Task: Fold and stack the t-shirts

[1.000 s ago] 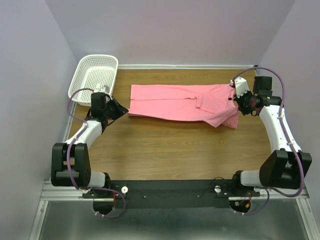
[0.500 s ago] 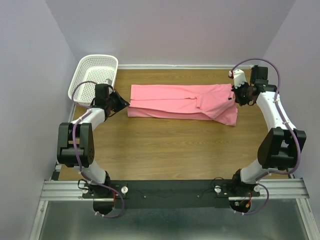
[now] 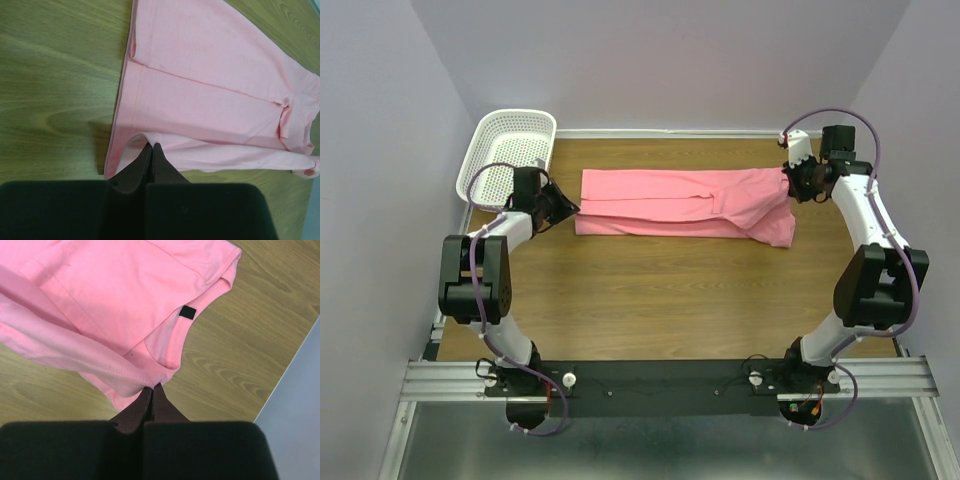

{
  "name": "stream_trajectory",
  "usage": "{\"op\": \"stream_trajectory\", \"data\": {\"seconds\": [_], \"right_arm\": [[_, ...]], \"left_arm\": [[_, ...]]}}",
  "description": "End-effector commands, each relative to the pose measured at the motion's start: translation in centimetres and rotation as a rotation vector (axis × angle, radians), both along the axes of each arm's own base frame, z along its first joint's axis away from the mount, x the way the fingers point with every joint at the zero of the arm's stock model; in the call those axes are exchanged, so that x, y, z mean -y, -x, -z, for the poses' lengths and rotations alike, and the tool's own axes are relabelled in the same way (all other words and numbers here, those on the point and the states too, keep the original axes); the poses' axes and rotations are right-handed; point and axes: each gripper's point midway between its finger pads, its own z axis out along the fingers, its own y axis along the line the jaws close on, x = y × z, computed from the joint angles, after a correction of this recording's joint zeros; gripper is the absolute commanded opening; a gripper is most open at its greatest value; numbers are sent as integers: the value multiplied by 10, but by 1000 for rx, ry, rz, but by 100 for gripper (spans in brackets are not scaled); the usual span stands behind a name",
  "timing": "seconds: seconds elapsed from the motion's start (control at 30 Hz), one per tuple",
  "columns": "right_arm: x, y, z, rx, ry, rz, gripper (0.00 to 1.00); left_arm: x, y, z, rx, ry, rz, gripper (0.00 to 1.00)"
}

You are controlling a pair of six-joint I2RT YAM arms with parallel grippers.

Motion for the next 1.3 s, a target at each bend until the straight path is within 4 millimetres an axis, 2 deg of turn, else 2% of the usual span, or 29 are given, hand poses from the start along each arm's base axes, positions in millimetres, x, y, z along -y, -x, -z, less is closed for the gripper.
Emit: {"op": "stream_trajectory", "data": {"seconds": [0.0,0.67,1.07,1.13,1.17,1.2,1.27], "right_arm": [[0,-13,-7,31,-25,2,0],[-1,-30,-3,27,-46,0,1],[0,-33,3,15,-46,3,1],[0,-35,4,13,-48,5,0],[1,-35,4,13,-46,6,1],[0,-37,2,18,-50,8,1],[0,-40,5,11,-55,12,0]], "left_arm": [[-8,-11,-1,3,-15,-35,0],[-12,-23,16,-38,-32,-53,0],[-5,-35,13,-30,-30,-30,0],[-1,-36,12,-27,-22,-8,3],[1,-37,12,-23,-21,3,13],[1,-39,7,-11,-21,9,28],[0,-41,-7,32,-31,12,40]]}}
